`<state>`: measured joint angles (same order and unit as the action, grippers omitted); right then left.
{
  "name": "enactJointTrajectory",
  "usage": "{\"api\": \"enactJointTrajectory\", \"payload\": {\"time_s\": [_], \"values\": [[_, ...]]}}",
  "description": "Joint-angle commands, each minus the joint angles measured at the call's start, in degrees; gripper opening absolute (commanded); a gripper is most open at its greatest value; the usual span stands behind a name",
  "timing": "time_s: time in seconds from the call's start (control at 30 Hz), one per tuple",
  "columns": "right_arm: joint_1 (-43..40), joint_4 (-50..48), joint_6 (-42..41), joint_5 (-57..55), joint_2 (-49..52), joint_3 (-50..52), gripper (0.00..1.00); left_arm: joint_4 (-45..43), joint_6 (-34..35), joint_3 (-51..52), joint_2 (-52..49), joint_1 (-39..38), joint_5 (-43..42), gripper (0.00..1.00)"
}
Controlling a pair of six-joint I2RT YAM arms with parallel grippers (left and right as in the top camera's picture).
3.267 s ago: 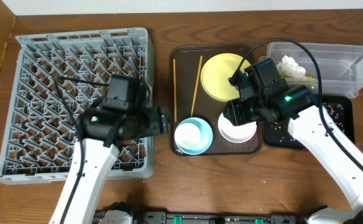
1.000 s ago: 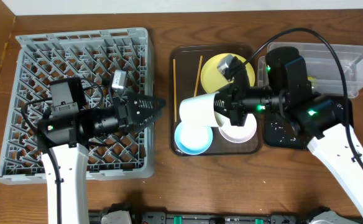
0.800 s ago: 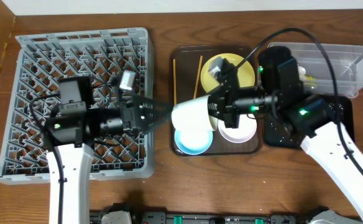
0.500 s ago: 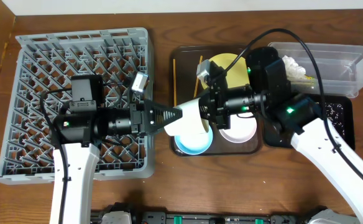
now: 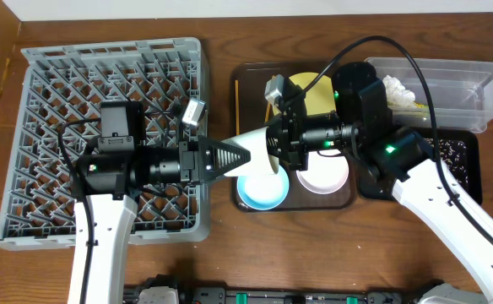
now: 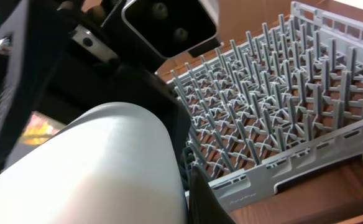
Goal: Sort waste into correct bins and load items into the dishwasher
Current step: 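Lift the white cup toward the left gripper and grasp it with left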
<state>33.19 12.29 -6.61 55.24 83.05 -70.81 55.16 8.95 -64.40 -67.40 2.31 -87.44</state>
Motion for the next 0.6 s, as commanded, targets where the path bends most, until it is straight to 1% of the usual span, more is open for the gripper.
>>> {"api": "enactJointTrajectory", "payload": {"time_s": [0.0,0.13,0.23,0.37,0.5,0.53,0.57], "values": [[0.37,-0.11,-0.59,-5.49,1.09,-0.44,0.01,-0.94,-0.57,-1.20,1.29,-0.66,-2.69,0.86],[0.44,0.07,-0.59,-5.51,1.11,-0.44,0.01,-2.80,-0.59,-1.20,2.69,-0.68,-2.69,0.85],[0.57,0.31,-0.59,-5.46,1.16,-0.44,0.01,-3.78,-0.57,-1.20,3.50,-0.68,-2.67,0.73],[1.22,0.33,-0.59,-5.44,1.16,-0.44,0.01,-4.33,-0.57,-1.20,3.48,-0.68,-2.67,0.61],[1.97,0.31,-0.59,-5.49,1.20,-0.44,0.01,-4.81,-0.59,-1.20,3.48,-0.68,-2.67,0.56],[2.10,0.31,-0.59,-5.49,1.20,-0.44,0.04,-5.18,-0.59,-1.20,3.48,-0.68,-2.67,0.55],[2.10,0.28,-0.61,-5.49,1.20,-0.44,0.11,-5.20,-0.57,-1.20,3.48,-0.68,-2.67,0.55]]}}
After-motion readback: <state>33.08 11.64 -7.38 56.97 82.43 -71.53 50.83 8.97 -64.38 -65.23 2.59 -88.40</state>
